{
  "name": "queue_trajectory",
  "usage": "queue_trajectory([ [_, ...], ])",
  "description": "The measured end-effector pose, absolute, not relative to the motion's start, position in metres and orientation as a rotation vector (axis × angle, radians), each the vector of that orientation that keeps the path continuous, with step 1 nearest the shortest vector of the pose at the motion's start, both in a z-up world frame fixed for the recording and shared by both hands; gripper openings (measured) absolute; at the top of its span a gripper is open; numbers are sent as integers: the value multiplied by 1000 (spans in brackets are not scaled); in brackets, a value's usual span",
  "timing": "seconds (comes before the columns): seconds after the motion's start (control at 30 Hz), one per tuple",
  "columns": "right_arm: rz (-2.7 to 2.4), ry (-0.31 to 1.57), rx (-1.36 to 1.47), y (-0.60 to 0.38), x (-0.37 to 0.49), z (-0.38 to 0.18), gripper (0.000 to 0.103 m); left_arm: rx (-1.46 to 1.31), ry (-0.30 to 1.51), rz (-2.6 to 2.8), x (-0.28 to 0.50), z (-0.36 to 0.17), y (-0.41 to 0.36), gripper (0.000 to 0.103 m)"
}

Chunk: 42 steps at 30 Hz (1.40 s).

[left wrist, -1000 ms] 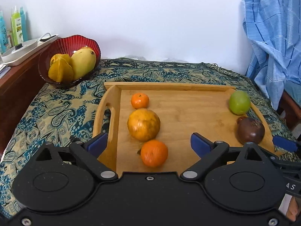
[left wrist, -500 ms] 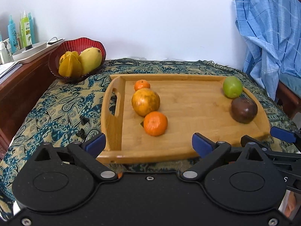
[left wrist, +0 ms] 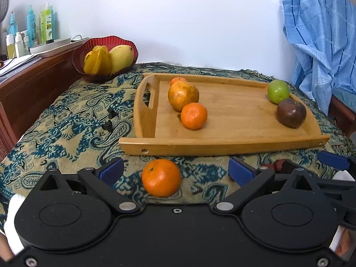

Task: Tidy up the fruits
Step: 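Grasp a tangerine on the cloth with the left tool while the right tool grasps a red date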

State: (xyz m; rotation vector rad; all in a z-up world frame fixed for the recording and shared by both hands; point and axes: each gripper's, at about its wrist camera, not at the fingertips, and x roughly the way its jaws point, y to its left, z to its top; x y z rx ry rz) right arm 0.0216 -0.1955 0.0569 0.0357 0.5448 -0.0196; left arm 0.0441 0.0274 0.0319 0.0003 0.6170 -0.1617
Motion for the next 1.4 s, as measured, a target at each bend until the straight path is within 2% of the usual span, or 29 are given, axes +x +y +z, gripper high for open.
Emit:
queue_trajectory([
  [0.17, -29, 566, 29, -192, 23, 51, 74, 28, 614, -201, 40, 23, 27, 92],
  [0.33, 0, 558, 11, -186, 22, 49, 68, 22, 608, -171, 40, 19, 30, 87],
  [0.5, 5, 562, -1, -180, 24, 48, 63, -2, 643, -163, 45, 12, 37, 75],
  [0.67, -5, 566, 8, -180, 26, 47, 56, -18, 646, -162, 46, 8, 42, 74],
  [0.87, 1, 583, 7, -180, 28, 45, 50, -40, 667, -161, 50, 5, 44, 73],
  [1.07, 5, 585, 10, -179, 29, 44, 49, -42, 672, -157, 51, 6, 42, 73],
  [1.4, 11, 594, 23, -178, 33, 42, 44, -68, 682, -166, 53, 6, 45, 55],
])
